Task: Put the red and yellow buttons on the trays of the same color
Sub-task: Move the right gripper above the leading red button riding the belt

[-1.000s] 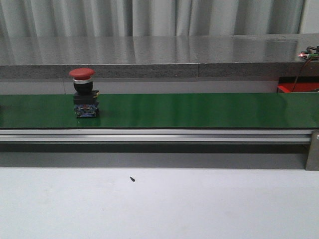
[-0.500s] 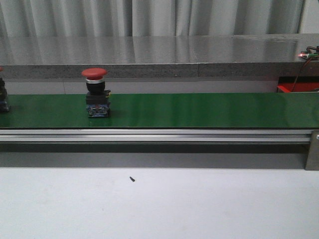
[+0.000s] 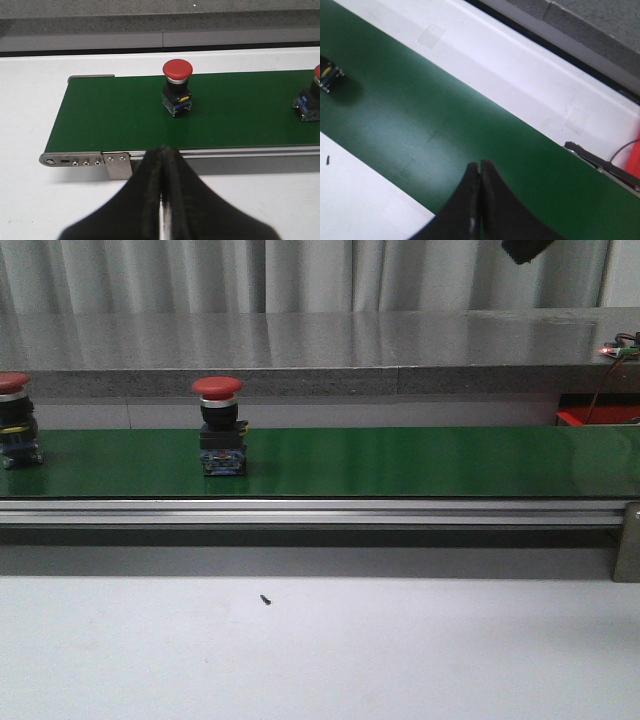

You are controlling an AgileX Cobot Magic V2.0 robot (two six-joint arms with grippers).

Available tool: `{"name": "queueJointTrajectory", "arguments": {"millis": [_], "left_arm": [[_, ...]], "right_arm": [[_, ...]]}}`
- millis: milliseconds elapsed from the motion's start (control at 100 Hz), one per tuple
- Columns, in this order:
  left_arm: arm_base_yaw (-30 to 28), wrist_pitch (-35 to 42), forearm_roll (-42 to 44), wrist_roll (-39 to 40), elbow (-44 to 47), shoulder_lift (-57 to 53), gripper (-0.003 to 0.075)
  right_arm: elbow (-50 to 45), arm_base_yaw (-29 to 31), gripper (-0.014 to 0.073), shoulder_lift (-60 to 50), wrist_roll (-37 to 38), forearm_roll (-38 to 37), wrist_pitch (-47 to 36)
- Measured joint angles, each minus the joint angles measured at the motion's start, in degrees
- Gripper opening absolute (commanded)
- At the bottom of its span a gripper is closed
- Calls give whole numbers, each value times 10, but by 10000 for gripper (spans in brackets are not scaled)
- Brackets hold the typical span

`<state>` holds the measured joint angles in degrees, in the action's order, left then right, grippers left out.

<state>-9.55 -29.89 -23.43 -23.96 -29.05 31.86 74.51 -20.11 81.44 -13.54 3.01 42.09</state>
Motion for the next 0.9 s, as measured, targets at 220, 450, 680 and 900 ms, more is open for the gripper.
{"name": "queueJointTrajectory", "arguments": {"millis": [220,450,680,900], "left_arm": [[0,0,0,0,0,0,-20],[0,1,0,0,0,0,-20],[0,1,0,0,0,0,-20],[0,1,0,0,0,0,-20]], "right_arm": [[98,-15,385,75,-126,35,80],[157,-15,444,134,-315,146,109],[203,-15,441,190,-442,241,150],[216,-15,441,235,-488,255,180]]}}
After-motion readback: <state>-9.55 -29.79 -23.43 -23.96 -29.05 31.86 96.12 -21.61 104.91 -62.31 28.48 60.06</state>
